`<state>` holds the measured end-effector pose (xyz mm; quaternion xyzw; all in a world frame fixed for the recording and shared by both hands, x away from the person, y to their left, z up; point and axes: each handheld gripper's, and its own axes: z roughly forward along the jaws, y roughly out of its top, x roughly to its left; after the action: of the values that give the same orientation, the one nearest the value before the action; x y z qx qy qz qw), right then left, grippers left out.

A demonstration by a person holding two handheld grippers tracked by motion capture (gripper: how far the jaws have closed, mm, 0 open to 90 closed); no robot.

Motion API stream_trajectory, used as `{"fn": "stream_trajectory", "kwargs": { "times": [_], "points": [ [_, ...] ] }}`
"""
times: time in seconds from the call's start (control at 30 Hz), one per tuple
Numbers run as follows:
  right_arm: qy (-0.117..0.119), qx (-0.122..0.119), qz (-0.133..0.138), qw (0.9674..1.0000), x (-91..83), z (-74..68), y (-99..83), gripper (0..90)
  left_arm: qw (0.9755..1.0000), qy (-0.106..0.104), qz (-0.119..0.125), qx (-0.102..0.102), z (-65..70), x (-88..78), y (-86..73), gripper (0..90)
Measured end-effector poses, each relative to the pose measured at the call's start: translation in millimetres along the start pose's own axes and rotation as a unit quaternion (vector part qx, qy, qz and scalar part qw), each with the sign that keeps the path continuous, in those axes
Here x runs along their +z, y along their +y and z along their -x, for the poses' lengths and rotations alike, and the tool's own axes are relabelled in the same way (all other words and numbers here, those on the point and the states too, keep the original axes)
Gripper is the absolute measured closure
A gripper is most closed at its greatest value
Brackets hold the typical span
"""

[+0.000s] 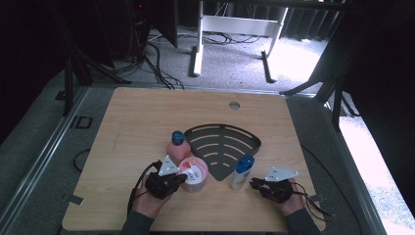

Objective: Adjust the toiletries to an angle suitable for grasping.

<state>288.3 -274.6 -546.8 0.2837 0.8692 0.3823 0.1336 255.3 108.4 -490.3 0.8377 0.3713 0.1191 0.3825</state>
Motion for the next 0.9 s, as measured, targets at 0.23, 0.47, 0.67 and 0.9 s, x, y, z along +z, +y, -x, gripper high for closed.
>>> {"fn": "stream_trajectory", "kwargs": {
  "times": [0.23, 0.47, 0.67, 0.9],
  "points": [
    [-0.001, 0.0, 0.001, 1.0, -0.2, 0.2, 0.0, 78.0, 0.9999, -0.001, -0.012, 0.004, 2.2, -4.1, -1.2, 89.8],
    [-0.006, 0.001, 0.01, 0.9999, -1.5, -0.4, 1.4, 82.6, 0.9998, -0.008, -0.018, -0.001, 2.4, -13.6, -8.7, 89.7],
    [-0.024, 0.009, 0.027, 0.9993, -0.9, 0.3, 7.7, 89.8, 0.9998, -0.008, -0.013, -0.013, 2.0, -20.8, -16.9, 89.7],
    [-0.023, 0.019, 0.034, 0.999, 7.2, 2.6, 17.1, 90.0, 0.9996, 0.003, -0.018, -0.024, 1.7, -29.5, -23.4, 89.7]
  ]
}}
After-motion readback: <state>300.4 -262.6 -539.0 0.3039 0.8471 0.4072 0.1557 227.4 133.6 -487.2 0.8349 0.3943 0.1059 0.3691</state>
